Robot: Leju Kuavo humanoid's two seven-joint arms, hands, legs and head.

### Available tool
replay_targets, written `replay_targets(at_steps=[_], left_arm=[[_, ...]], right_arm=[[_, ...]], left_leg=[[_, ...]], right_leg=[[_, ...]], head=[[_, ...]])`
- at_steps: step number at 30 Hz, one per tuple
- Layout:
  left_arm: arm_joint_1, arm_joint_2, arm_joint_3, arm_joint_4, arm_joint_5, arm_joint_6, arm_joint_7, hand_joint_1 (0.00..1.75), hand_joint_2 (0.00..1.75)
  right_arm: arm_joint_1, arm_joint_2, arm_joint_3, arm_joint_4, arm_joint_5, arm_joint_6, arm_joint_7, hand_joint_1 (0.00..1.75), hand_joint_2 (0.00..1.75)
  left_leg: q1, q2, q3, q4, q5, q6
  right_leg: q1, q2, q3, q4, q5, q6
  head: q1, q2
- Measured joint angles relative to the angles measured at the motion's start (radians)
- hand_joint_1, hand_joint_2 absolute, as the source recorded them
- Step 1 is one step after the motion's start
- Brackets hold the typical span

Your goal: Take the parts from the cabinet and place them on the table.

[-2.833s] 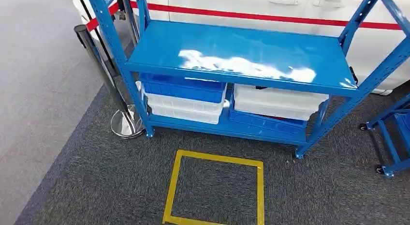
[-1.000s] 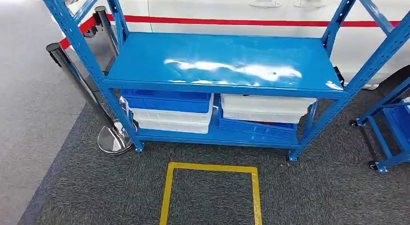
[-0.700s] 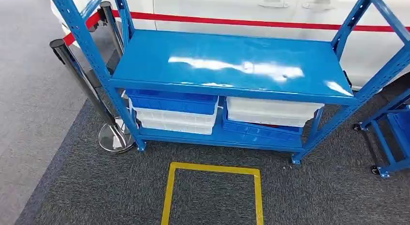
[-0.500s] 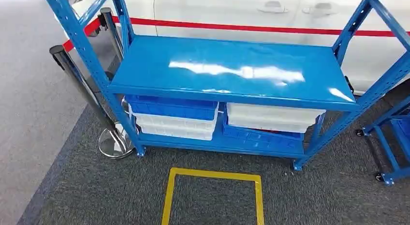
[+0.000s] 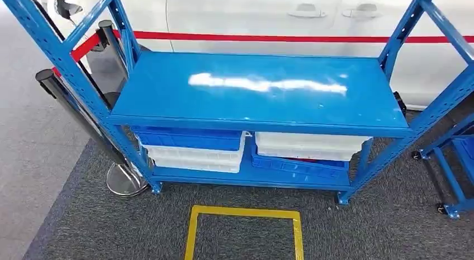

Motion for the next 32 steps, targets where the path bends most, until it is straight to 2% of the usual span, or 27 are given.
replay_targets(at_steps=[2,3,4,5,6,8,9,10,11,12,13,14,15,18,20,21,23,24,25,26,27,28,29,30,31,32], left_arm=[[-0.001,0.0,0.0,0.0,-0.007,0.003,0.003,0.0,0.0],[-0.001,0.0,0.0,0.0,-0.008,0.004,0.005,0.0,0.0],[-0.003,0.0,0.0,0.0,-0.009,0.004,0.005,0.0,0.0],[-0.004,-0.002,0.0,0.0,-0.01,0.005,0.006,0.0,0.0],[-0.005,-0.002,0.0,0.0,-0.01,0.005,0.008,0.0,0.0],[-0.005,-0.001,0.0,0.0,-0.01,0.007,0.016,0.0,0.0],[-0.005,-0.001,0.0,0.0,-0.009,0.007,0.018,0.0,0.0],[-0.005,-0.001,0.001,0.0,-0.009,0.008,0.021,0.0,0.0],[-0.004,-0.001,0.001,0.0,-0.009,0.008,0.022,0.0,0.0],[-0.003,-0.002,0.002,0.0,-0.009,0.008,0.024,0.0,0.0],[-0.003,-0.002,0.002,0.0,-0.009,0.008,0.024,0.0,0.0],[-0.003,-0.002,0.002,0.0,-0.009,0.008,0.025,0.0,0.0],[-0.004,-0.003,0.003,0.0,-0.009,0.008,0.026,0.0,0.0],[-0.007,-0.003,0.004,0.0,-0.009,0.008,0.027,0.0,0.0],[-0.007,-0.003,0.005,0.0,-0.009,0.008,0.027,0.0,0.0],[-0.007,-0.003,0.005,0.0,-0.01,0.008,0.027,0.0,0.0],[-0.007,-0.003,0.005,0.0,-0.009,0.008,0.027,0.0,0.0],[-0.005,-0.002,0.005,0.0,-0.009,0.008,0.027,0.0,0.0],[-0.004,-0.002,0.005,0.0,-0.009,0.008,0.027,0.0,0.0],[-0.003,-0.002,0.005,0.0,-0.01,0.008,0.028,0.0,0.0],[-0.003,-0.002,0.005,0.0,-0.013,0.01,0.031,0.0,1.75],[-0.004,-0.002,0.005,0.0,-0.013,0.011,0.032,0.0,1.75],[-0.004,-0.003,0.005,0.0,-0.014,0.011,0.032,0.0,1.75],[-0.005,-0.006,0.005,0.0,-0.014,0.011,0.032,0.0,1.75],[-0.005,-0.006,0.005,0.0,-0.015,0.013,0.032,0.0,1.75],[-0.005,-0.006,0.005,0.0,-0.015,0.015,0.034,0.0,1.75]], right_arm=[[-0.002,0.0,0.0,0.0,0.002,-0.001,0.0,0.0,0.0],[-0.002,0.001,0.0,0.0,0.003,-0.001,0.0,0.0,0.0],[-0.005,0.0,0.0,0.0,0.004,-0.002,0.001,0.0,0.0],[-0.004,0.0,0.0,0.0,0.006,-0.004,0.001,0.0,1.75],[-0.005,0.0,0.0,0.0,0.006,-0.006,0.001,0.0,1.75],[-0.004,0.001,0.0,0.0,0.011,-0.024,0.003,0.0,1.75],[-0.004,0.0,0.0,0.0,0.012,-0.032,0.003,0.0,1.75],[-0.003,0.0,0.0,0.0,0.013,-0.04,0.003,0.0,1.75],[-0.003,0.0,0.0,0.0,0.014,-0.045,0.003,0.0,1.75],[-0.003,-0.001,0.0,0.0,0.014,-0.045,0.003,0.0,1.75],[-0.004,-0.001,0.0,-0.001,0.014,-0.046,0.002,0.0,1.75],[-0.004,-0.002,-0.001,-0.001,0.014,-0.046,0.002,0.0,1.75],[-0.006,-0.002,-0.001,-0.001,0.014,-0.046,0.001,0.0,1.75],[-0.008,-0.001,-0.001,-0.001,0.014,-0.046,0.0,0.0,1.75],[-0.008,0.001,-0.001,-0.001,0.014,-0.046,0.0,0.0,1.75],[-0.008,0.001,-0.001,-0.001,0.014,-0.046,0.0,0.0,1.75],[-0.008,0.001,-0.002,-0.001,0.014,-0.046,0.0,0.0,1.75],[-0.007,0.001,-0.002,-0.001,0.014,-0.046,0.0,0.0,1.75],[-0.007,0.001,-0.003,-0.001,0.014,-0.045,0.0,0.0,1.75],[-0.007,0.001,-0.005,-0.001,0.014,-0.045,0.002,0.0,1.75],[-0.007,0.001,-0.005,-0.001,0.018,-0.045,0.008,0.0,1.75],[-0.008,0.001,-0.005,-0.001,0.018,-0.052,0.014,0.0,0.0],[-0.008,0.002,-0.007,-0.001,0.016,-0.055,0.018,0.0,0.0],[-0.008,-0.002,-0.01,-0.002,0.011,-0.057,0.022,0.0,0.0],[-0.01,-0.001,-0.014,-0.002,0.009,-0.056,0.022,0.0,0.0],[-0.01,-0.001,-0.016,-0.002,0.009,-0.055,0.022,0.0,0.0]], left_leg=[[-0.005,-0.001,0.006,0.002,0.014,0.014],[-0.006,-0.002,0.006,0.001,0.011,0.02],[0.004,-0.002,0.013,-0.016,0.018,0.029],[0.005,-0.001,0.02,-0.025,0.02,0.033],[0.006,0.0,0.023,-0.03,0.02,0.038],[0.005,0.001,0.023,-0.031,0.016,0.045],[0.004,0.001,0.025,-0.031,0.013,0.045],[0.005,0.0,0.027,-0.03,0.011,0.044],[0.005,0.0,0.032,-0.03,0.007,0.043],[0.005,-0.001,0.039,-0.03,0.004,0.041],[0.006,-0.002,0.047,-0.03,0.0,0.037],[0.006,-0.002,0.052,-0.03,-0.004,0.034],[-0.003,-0.002,0.053,-0.026,-0.01,0.025],[0.0,-0.002,0.055,-0.033,-0.01,0.01],[0.003,-0.002,0.056,-0.023,-0.02,-0.002],[0.002,-0.003,0.039,0.018,-0.051,-0.006],[0.006,-0.003,-0.032,0.17,-0.132,-0.014],[0.006,-0.002,-0.066,0.241,-0.158,-0.016],[0.006,-0.002,-0.086,0.28,-0.161,-0.018],[0.007,-0.002,-0.083,0.269,-0.14,-0.019],[0.011,-0.002,-0.057,0.212,-0.099,-0.028],[0.018,-0.002,-0.014,0.123,-0.049,-0.038],[0.028,-0.001,0.032,0.03,-0.006,-0.048],[0.027,-0.005,0.049,-0.006,-0.029,-0.058],[0.027,-0.012,0.05,-0.013,-0.014,-0.025],[0.024,-0.01,0.048,-0.011,-0.025,-0.014]], right_leg=[[-0.001,0.003,-0.005,-0.004,-0.008,0.013],[-0.002,0.002,-0.001,-0.011,-0.009,0.019],[0.003,0.0,0.003,-0.011,-0.014,0.028],[-0.002,-0.001,0.003,0.003,-0.024,0.032],[-0.004,-0.003,-0.022,0.046,-0.052,0.037],[-0.008,-0.004,-0.108,0.196,-0.119,0.043],[-0.01,-0.004,-0.148,0.26,-0.135,0.046],[-0.012,-0.005,-0.169,0.282,-0.124,0.048],[-0.013,-0.006,-0.165,0.257,-0.09,0.049],[-0.015,-0.007,-0.14,0.193,-0.038,0.049],[-0.015,-0.008,-0.102,0.103,0.017,0.046],[-0.015,-0.01,-0.068,0.023,0.055,0.041],[-0.007,-0.011,-0.057,-0.006,0.04,0.036],[-0.003,-0.008,-0.058,-0.008,0.04,0.021],[-0.014,-0.011,-0.049,-0.023,0.049,0.006],[-0.014,-0.012,-0.048,-0.025,0.049,-0.001],[-0.011,-0.012,-0.048,-0.025,0.047,-0.006],[-0.01,-0.012,-0.048,-0.024,0.046,-0.007],[-0.009,-0.012,-0.047,-0.024,0.046,-0.008],[-0.01,-0.011,-0.045,-0.022,0.044,-0.009],[-0.011,-0.011,-0.043,-0.02,0.041,-0.011],[-0.013,-0.011,-0.04,-0.014,0.036,-0.009],[-0.013,-0.01,-0.039,-0.005,0.028,-0.005],[-0.007,-0.008,-0.045,0.004,0.022,0.001],[-0.002,-0.006,-0.048,0.014,0.015,0.007],[0.0,-0.006,-0.049,0.012,0.017,0.008]], head=[[-0.002,0.0],[-0.005,0.0],[-0.004,0.0],[-0.002,0.0],[0.005,0.0],[0.005,0.0],[0.005,0.0],[0.006,0.0],[0.006,0.0],[0.005,0.0],[0.006,0.0],[0.006,0.0],[0.006,0.0],[0.005,0.0],[0.006,0.0],[-0.001,0.0],[-0.004,0.0],[-0.003,0.0],[-0.004,0.0],[-0.004,0.0],[-0.004,0.0],[-0.004,0.0],[-0.004,0.0],[-0.009,0.0],[-0.011,0.0],[-0.005,0.0]])
